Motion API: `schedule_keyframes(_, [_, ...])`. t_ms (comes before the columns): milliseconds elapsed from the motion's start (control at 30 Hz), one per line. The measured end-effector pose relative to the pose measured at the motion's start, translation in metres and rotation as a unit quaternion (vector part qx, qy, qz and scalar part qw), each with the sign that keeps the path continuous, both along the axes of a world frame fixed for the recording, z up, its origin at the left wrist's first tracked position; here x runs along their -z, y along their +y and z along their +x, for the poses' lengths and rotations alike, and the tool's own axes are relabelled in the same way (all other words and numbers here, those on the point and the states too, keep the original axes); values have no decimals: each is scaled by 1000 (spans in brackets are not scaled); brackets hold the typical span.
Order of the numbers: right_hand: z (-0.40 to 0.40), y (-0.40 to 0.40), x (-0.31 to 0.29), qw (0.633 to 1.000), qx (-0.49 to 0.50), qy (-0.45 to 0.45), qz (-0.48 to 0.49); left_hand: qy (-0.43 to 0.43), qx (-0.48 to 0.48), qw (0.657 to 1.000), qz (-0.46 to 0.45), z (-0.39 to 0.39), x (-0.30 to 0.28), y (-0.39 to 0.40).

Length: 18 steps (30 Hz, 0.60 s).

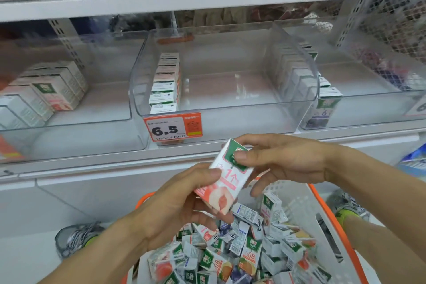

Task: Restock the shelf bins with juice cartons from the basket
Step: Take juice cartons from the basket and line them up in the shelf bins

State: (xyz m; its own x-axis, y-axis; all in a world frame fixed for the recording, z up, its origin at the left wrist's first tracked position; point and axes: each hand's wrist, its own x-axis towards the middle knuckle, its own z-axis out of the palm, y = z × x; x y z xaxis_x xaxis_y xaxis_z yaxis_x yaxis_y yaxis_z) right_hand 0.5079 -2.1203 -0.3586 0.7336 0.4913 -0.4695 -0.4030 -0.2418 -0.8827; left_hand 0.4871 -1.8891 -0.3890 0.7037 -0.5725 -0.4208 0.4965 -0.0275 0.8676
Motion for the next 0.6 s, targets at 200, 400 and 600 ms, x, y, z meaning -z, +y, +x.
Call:
schedule_keyframes(200, [-8,33,0,994,8,-104,31,-83,24,995,52,-1,-5,29])
schedule_keyframes(400, [-17,73,11,981,64,-184,9,-170,-14,977,128,-6,-12,74])
schedule_keyframes(600, [-13,128,6,956,119,-262,49,-275,-172,937,128,-11,-15,117])
